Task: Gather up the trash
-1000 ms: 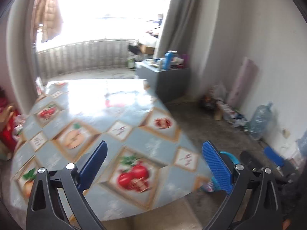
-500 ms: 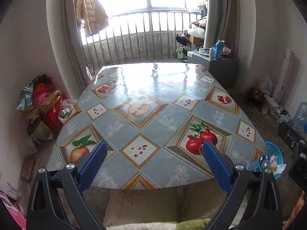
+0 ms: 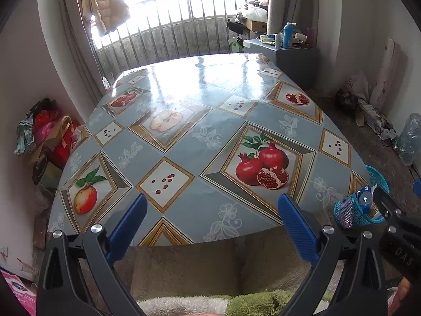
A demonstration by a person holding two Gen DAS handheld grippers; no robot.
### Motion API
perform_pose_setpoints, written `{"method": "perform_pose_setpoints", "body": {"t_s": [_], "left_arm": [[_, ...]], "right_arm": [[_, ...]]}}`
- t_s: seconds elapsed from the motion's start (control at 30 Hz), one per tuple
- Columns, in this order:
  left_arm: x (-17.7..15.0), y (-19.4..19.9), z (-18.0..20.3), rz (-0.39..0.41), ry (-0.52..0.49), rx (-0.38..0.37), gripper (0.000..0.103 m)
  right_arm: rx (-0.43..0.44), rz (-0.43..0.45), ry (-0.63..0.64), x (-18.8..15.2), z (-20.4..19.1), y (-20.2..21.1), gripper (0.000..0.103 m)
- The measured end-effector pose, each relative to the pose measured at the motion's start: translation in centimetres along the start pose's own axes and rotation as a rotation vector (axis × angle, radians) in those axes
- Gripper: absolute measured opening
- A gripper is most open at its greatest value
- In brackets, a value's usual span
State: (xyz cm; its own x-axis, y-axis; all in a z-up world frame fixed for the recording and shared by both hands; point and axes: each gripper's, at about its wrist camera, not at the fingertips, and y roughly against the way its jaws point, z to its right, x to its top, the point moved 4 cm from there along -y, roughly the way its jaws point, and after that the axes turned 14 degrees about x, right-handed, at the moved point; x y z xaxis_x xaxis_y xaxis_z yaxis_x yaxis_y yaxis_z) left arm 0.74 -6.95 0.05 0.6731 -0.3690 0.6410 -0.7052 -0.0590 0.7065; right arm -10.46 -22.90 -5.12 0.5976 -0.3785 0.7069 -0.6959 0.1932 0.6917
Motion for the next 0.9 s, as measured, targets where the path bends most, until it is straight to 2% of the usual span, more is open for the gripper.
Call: {"method": "perform_pose_setpoints", "body": {"t_s": [0.2, 0.33, 0.53, 0.9], "left_arm": [[2.2, -1.9, -1.7, -0.029, 0.103, 0.033, 0.097], [1.7, -2.6, -1.9, -0.083, 0.14, 0.014, 0.097], [0.6, -3.1, -1.4, -0.125, 0.119, 0.003, 0.097], [0.7, -3.0, -0.9, -0.11, 0.09, 0.012, 0.097]], "right_arm": [[-0.038, -0.036, 0.036, 0.2, -0.2, -1.0, 0.095], [-0.039, -0.038, 0.045, 0.8, -0.5, -1.0, 0.095], [-0.053, -0.065, 0.058, 0.5, -0.7, -1.2, 0.095], [-0.092, -0.066, 0.031, 0.6, 1.0, -1.0, 0.095]]}}
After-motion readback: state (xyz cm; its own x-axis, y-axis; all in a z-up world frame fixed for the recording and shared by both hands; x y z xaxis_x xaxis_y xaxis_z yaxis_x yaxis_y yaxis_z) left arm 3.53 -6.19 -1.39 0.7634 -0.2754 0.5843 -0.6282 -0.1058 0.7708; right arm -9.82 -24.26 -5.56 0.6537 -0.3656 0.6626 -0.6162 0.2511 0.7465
